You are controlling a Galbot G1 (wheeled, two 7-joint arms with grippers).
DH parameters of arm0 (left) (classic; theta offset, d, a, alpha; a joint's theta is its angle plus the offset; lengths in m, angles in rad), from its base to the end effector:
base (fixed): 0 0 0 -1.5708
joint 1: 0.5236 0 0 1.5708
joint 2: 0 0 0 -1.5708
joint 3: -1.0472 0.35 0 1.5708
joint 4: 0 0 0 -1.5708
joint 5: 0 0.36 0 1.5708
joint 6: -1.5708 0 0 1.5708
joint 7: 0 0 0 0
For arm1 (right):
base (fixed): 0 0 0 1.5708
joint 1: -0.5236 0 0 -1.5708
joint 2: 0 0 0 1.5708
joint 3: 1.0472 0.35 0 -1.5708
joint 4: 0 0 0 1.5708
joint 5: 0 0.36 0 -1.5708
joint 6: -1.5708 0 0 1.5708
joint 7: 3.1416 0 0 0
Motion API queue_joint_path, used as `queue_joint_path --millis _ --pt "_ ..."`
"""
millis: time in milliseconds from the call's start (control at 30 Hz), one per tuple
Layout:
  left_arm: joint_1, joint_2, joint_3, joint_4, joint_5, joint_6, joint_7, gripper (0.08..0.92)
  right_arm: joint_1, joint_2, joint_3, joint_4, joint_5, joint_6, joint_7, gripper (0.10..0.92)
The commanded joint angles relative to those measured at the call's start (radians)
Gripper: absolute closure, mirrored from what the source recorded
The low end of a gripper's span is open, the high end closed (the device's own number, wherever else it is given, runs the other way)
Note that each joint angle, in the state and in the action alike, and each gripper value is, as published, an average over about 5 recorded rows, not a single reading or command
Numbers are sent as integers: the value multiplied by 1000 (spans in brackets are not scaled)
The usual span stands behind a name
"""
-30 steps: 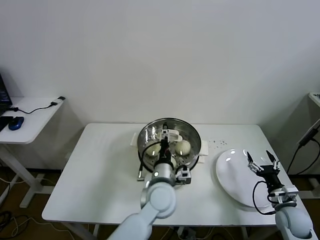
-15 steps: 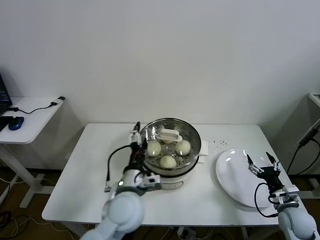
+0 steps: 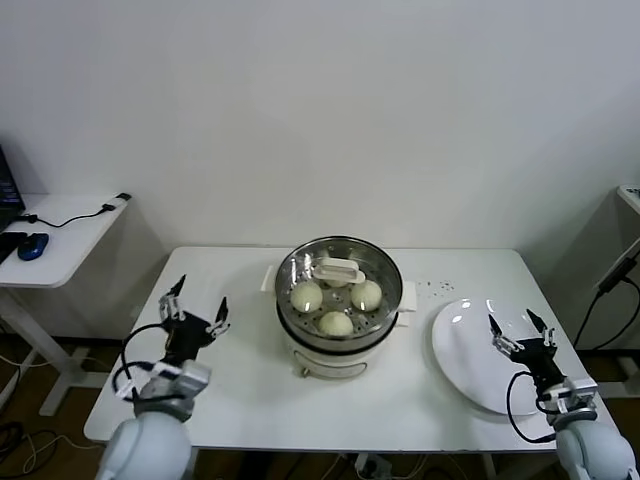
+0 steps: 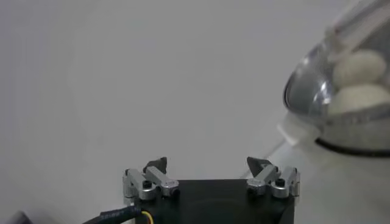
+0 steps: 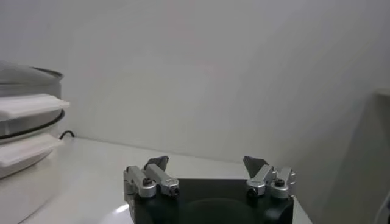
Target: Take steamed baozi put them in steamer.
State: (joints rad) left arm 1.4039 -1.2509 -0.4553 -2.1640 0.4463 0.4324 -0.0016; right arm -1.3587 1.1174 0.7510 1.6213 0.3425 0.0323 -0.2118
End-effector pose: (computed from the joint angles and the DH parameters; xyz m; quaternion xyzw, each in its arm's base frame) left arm 0.2275 0.0274 -0.2423 -0.0002 -0.9347 -0.3484 0.0709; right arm 0.2529 -0.2182 -0.3575 0.0217 -0.9945 0.0653 0.0789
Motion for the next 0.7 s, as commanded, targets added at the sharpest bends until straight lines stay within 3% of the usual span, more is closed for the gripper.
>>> queue_joint_path --millis 33,700 --pt "196 -153 -285 91 -663 -475 -48 177 -22 2 5 13 19 -16 -23 203" --pt "194 -167 -280 151 -602 -474 6 177 -75 -56 -17 62 110 -20 -25 203"
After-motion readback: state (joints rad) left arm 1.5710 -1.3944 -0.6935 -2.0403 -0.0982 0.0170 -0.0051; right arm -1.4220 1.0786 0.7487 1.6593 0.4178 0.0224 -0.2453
